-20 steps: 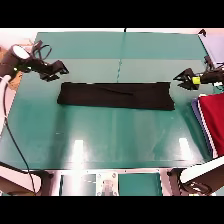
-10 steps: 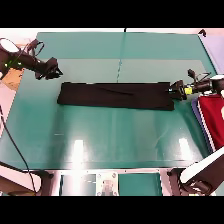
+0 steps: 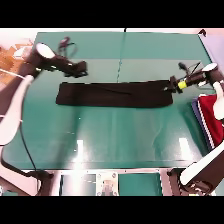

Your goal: Fold the shirts.

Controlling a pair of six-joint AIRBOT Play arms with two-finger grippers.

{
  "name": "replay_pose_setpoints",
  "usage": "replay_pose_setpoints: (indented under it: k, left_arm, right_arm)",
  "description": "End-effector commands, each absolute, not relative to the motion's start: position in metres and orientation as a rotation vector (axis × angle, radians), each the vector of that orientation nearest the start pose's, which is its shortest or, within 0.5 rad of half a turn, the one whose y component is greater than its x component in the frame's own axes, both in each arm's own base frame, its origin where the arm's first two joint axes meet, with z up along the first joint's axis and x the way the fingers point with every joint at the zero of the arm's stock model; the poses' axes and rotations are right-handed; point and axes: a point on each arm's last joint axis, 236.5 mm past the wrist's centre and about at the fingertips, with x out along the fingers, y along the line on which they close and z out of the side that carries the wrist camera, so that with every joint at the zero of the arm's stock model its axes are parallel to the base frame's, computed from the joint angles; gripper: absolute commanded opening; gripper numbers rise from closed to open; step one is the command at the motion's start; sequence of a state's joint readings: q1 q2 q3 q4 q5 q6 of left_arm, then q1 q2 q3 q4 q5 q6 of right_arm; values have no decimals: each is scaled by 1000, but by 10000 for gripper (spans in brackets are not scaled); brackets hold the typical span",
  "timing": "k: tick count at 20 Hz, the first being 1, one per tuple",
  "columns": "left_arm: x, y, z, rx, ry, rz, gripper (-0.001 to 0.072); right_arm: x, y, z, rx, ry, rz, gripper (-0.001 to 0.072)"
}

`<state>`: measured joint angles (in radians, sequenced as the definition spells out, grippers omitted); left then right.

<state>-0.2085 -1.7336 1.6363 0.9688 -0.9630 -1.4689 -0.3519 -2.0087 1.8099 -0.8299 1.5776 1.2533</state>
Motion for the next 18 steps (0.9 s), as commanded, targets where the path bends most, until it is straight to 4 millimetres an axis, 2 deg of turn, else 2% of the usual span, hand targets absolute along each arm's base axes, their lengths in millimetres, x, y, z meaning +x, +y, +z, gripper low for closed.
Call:
replay_pose_setpoints:
  k: [1,3,6,8,11,13,15,17,18]
  left_arm:
    - [511,-311,8,-291,946,-576,21]
    - [493,-360,-26,-283,974,-623,21]
    - [464,-414,-67,-334,1051,-679,21]
    - [455,-440,-77,-368,1077,-710,21]
    - [450,-462,-82,-415,1093,-737,21]
    - [448,-464,-81,-431,1110,-747,22]
    - [450,-451,-74,-392,1146,-770,21]
    - [454,-419,-56,-322,1215,-800,21]
    - [454,-392,-46,-258,1265,-806,21]
  right_arm:
    - [468,9,33,615,1378,540,21]
    - [453,24,78,566,1345,563,21]
    - [431,52,131,531,1299,634,21]
    - [418,69,156,516,1275,684,22]
    - [413,76,166,490,1257,694,22]
    - [414,73,162,486,1261,679,21]
    - [417,72,160,484,1260,670,21]
    - [417,73,161,496,1262,666,21]
    - [416,76,161,506,1270,661,22]
